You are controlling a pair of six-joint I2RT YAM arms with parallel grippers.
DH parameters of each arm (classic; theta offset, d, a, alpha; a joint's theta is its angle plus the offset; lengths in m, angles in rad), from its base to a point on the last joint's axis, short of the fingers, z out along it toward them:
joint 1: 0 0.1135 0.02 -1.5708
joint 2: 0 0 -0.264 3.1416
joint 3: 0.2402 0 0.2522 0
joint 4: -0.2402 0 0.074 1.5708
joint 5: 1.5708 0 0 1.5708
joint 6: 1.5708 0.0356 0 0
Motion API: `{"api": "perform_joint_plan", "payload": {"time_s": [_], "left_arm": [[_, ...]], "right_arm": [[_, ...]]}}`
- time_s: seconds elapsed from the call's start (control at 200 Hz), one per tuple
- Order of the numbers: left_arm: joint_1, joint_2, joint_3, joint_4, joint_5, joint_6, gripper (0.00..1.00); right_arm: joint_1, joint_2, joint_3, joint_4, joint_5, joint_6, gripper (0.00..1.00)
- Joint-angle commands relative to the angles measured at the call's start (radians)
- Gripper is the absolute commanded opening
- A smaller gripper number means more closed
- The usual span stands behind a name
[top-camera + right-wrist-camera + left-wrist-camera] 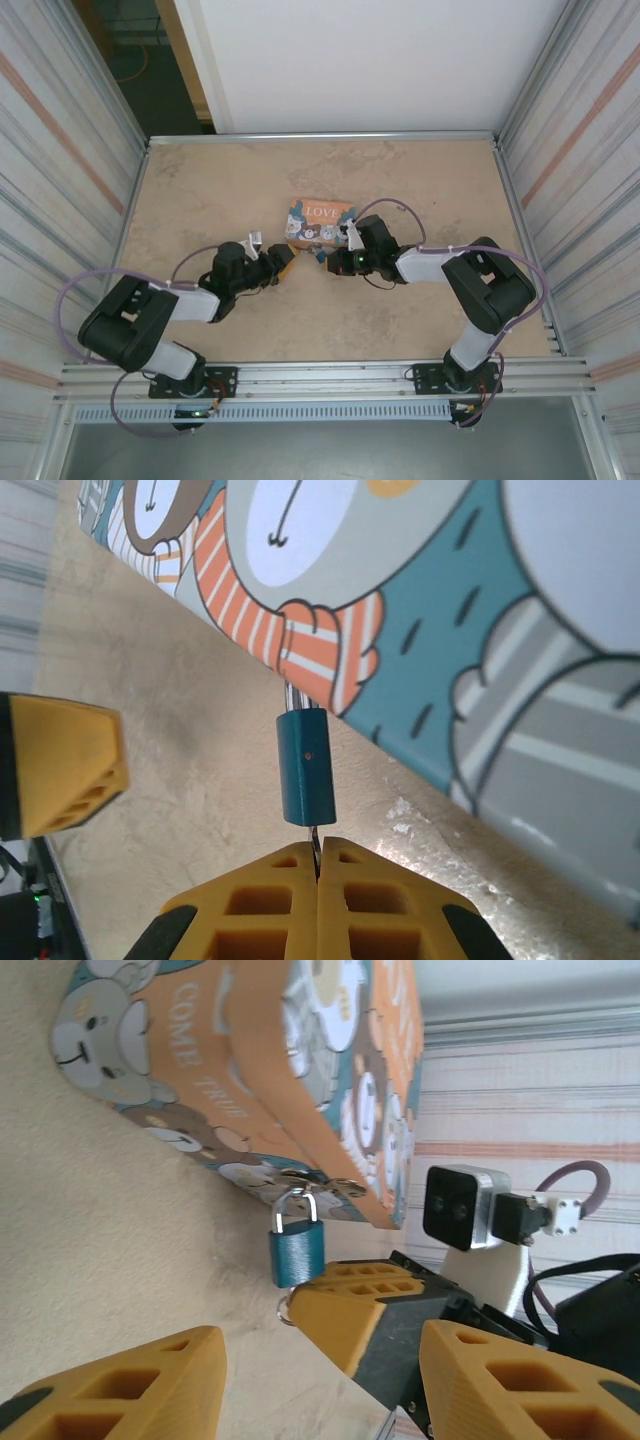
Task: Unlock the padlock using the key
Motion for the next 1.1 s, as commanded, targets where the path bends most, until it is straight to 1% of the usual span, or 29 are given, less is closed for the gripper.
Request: {"api": "perform_joint_plan", "payload": {"time_s": [0.0, 0.165, 0.416, 0.601, 0.822, 1.097], "left_arm": [[0.005, 0.059, -0.015, 0.164, 0.013, -0.072, 0.55], [-0.001, 0.189, -0.001, 0.3, 0.044, -0.126, 0.53], [-0.016, 0.378, 0.036, 0.521, 0.064, -0.218, 0.48], [-0.039, 0.415, 0.076, 0.522, 0.068, -0.214, 0.47], [-0.046, 0.455, 0.095, 0.523, 0.06, -0.226, 0.46], [-0.073, 0.503, 0.131, 0.523, 0.059, -0.245, 0.46]], "right_arm": [[0.0, -0.04, 0.022, 0.004, -0.019, 0.077, 0.0], [0.007, -0.042, 0.021, 0.017, -0.02, 0.128, 0.0], [0.016, -0.042, 0.022, 0.013, -0.006, 0.147, 0.0], [0.016, -0.045, 0.024, 0.007, -0.003, 0.146, 0.0], [0.015, -0.046, 0.027, 0.005, -0.003, 0.146, 0.0], [0.019, -0.042, 0.03, 0.017, -0.015, 0.172, 0.0]]}}
